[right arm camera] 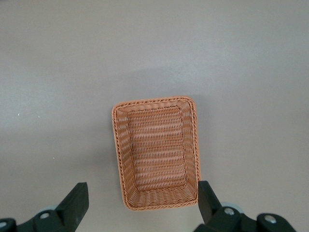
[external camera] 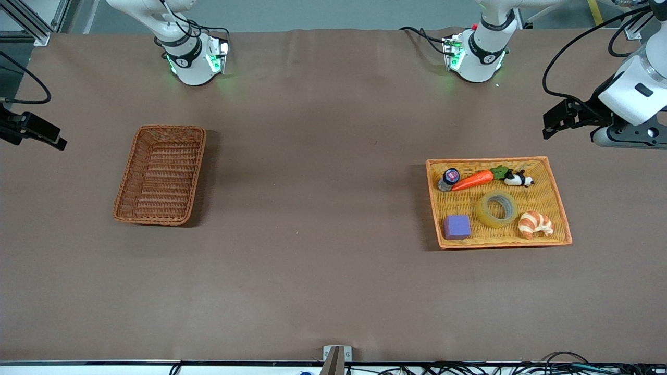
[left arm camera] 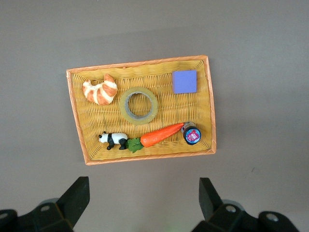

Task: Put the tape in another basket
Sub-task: 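Move the left gripper toward the yellow tape roll in the tray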

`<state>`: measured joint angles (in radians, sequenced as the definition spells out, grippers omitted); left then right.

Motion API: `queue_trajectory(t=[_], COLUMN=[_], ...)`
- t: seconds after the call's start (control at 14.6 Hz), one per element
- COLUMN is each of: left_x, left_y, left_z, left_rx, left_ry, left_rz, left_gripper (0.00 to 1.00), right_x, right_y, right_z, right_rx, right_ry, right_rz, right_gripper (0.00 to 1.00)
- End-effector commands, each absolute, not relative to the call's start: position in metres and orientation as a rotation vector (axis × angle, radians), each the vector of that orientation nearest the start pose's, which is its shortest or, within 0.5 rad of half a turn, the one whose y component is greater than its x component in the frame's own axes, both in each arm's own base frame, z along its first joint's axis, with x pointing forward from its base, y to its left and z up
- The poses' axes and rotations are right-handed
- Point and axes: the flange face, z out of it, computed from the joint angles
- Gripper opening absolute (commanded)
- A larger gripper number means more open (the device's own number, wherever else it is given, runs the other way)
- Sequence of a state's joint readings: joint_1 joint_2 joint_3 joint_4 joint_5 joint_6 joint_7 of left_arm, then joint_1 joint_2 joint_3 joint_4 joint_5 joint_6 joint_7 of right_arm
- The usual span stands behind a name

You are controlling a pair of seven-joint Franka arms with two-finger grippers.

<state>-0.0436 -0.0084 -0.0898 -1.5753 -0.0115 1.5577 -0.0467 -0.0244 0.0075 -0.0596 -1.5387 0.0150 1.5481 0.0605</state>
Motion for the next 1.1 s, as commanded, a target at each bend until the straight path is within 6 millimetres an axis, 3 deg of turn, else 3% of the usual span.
queue_trajectory(t=[0.0,0.27,0.55,0.75,1.03], left_x=[0.546,0.546,0.551,0.563,0.571], left_y=[-0.075,-0.072,-0.06,-0.051,-0.044], left_z=[0.633,0.634,0.619,0.582,0.51], left_rx=[-3.133,-3.13,-3.13,-3.123,-3.121], left_ry=[0.125,0.115,0.082,0.064,0.049], left_rz=[-0.015,-0.009,0.027,0.041,0.096], left_gripper=[1.0,1.0,1.0,1.0,1.0], right_x=[0.552,0.552,0.552,0.551,0.551], right_y=[-0.042,-0.036,-0.037,-0.036,-0.036], right_z=[0.634,0.634,0.632,0.632,0.632], right_rx=[-3.108,-3.109,-3.109,-3.109,-3.109], right_ry=[0.223,0.207,0.209,0.207,0.207], right_rz=[0.002,0.002,0.009,0.021,0.021], right_gripper=[1.0,1.0,1.0,1.0,1.0])
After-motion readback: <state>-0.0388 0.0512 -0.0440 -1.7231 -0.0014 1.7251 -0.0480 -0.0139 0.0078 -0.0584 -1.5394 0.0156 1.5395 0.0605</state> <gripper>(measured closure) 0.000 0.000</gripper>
